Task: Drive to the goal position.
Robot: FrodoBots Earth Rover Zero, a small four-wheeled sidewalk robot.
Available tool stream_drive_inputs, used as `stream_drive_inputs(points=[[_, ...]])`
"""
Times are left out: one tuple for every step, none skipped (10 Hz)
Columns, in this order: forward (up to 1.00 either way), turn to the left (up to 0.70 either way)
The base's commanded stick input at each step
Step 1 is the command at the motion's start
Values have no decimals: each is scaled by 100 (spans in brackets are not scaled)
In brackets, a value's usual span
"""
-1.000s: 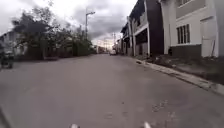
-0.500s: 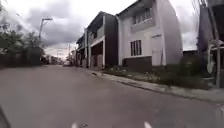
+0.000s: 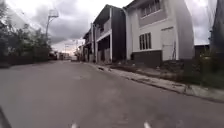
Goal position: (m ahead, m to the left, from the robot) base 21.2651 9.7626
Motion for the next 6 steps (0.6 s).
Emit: stream_drive_inputs(points=[[70,3],[70,6],[70,7],[70,23],[70,35],[70,31]])
